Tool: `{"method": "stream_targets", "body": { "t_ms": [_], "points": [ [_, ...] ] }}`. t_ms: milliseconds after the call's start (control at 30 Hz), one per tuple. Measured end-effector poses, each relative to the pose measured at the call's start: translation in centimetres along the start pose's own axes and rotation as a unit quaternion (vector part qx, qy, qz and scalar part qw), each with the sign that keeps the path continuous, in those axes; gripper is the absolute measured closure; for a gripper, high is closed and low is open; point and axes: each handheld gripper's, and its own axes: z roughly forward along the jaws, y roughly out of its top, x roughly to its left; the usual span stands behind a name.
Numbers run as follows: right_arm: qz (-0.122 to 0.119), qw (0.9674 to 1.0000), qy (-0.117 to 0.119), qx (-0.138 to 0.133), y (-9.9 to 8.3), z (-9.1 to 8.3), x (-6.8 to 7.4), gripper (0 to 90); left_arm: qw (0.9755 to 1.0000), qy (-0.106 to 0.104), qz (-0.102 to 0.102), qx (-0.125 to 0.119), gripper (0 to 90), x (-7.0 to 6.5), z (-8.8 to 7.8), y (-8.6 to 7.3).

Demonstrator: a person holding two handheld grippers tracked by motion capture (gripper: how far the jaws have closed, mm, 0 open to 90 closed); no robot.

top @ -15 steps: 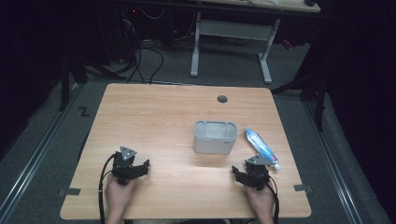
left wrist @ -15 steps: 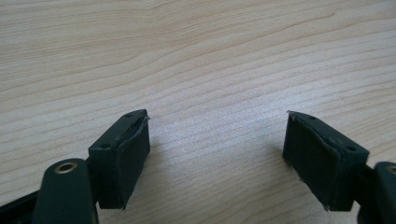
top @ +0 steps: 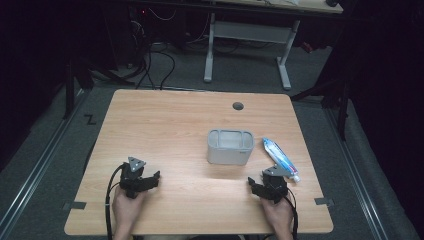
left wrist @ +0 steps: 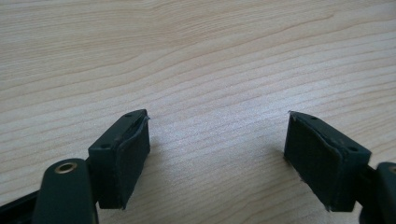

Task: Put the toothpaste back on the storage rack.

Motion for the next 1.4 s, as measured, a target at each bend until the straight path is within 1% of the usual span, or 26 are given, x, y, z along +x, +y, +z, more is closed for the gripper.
{"method": "stream_targets", "body": {
  "t_ms": [233, 300, 433, 567, 700, 833, 900, 1067, 1133, 1200, 1267, 1300, 1333, 1400],
  "points": [
    [0.002, 1.0000, -0.002, 0.001, 0.0, 0.0, 0.0, 35.4, 1.0000, 0.000, 0.000, 0.000, 22.9, 0.0, 0.0, 0.0],
    [0.008, 1.0000, -0.005, 0.002, 0.0, 0.0, 0.0, 34.7, 1.0000, 0.000, 0.000, 0.000, 22.8, 0.0, 0.0, 0.0],
    [0.008, 1.0000, -0.006, 0.002, 0.0, 0.0, 0.0, 34.9, 1.0000, -0.002, -0.002, 0.000, 22.8, 0.1, 0.0, 0.0],
    [0.009, 0.9999, -0.006, 0.000, 0.0, -0.1, -0.2, 39.4, 1.0000, -0.002, -0.002, 0.000, 22.9, 0.1, 0.0, 0.0],
    [0.013, 0.9999, -0.009, 0.005, 0.0, -0.3, -0.3, 42.9, 1.0000, -0.003, -0.002, 0.000, 22.8, 0.1, 0.0, 0.0],
    [0.022, 0.9997, -0.004, 0.006, 0.0, -0.4, -0.5, 44.0, 1.0000, -0.002, -0.001, 0.000, 22.6, 0.0, 0.0, 0.0],
    [0.031, 0.9995, 0.001, 0.007, -0.1, -0.6, -0.6, 44.3, 1.0000, -0.002, -0.001, 0.000, 22.6, 0.0, 0.0, 0.0],
    [0.034, 0.9994, 0.006, 0.002, -0.2, -1.0, -0.9, 44.2, 1.0000, -0.001, -0.001, 0.000, 22.7, 0.0, 0.0, 0.0],
    [0.043, 0.9990, 0.014, 0.004, -0.2, -1.2, -1.0, 44.7, 1.0000, -0.001, 0.000, 0.000, 22.6, 0.0, 0.0, 0.0],
    [0.040, 0.9991, 0.012, 0.003, -0.2, -1.3, -1.0, 45.0, 1.0000, -0.001, 0.000, 0.000, 22.6, 0.0, 0.0, 0.0],
    [0.047, 0.9988, 0.014, 0.000, -0.3, -1.5, -1.2, 45.2, 1.0000, -0.001, 0.000, 0.000, 22.6, 0.0, 0.0, 0.0],
    [0.044, 0.9989, 0.014, -0.002, -0.3, -1.6, -1.3, 45.3, 1.0000, -0.001, 0.000, 0.000, 22.6, 0.0, 0.0, 0.0],
    [0.049, 0.9987, 0.014, -0.001, -0.4, -1.8, -1.4, 45.5, 1.0000, -0.001, 0.000, 0.000, 22.6, 0.0, 0.0, 0.0],
    [0.051, 0.9986, 0.015, -0.003, -0.6, -2.1, -1.6, 45.4, 1.0000, -0.001, 0.001, 0.001, 22.6, 0.0, 0.0, 0.0]
  ]
}}
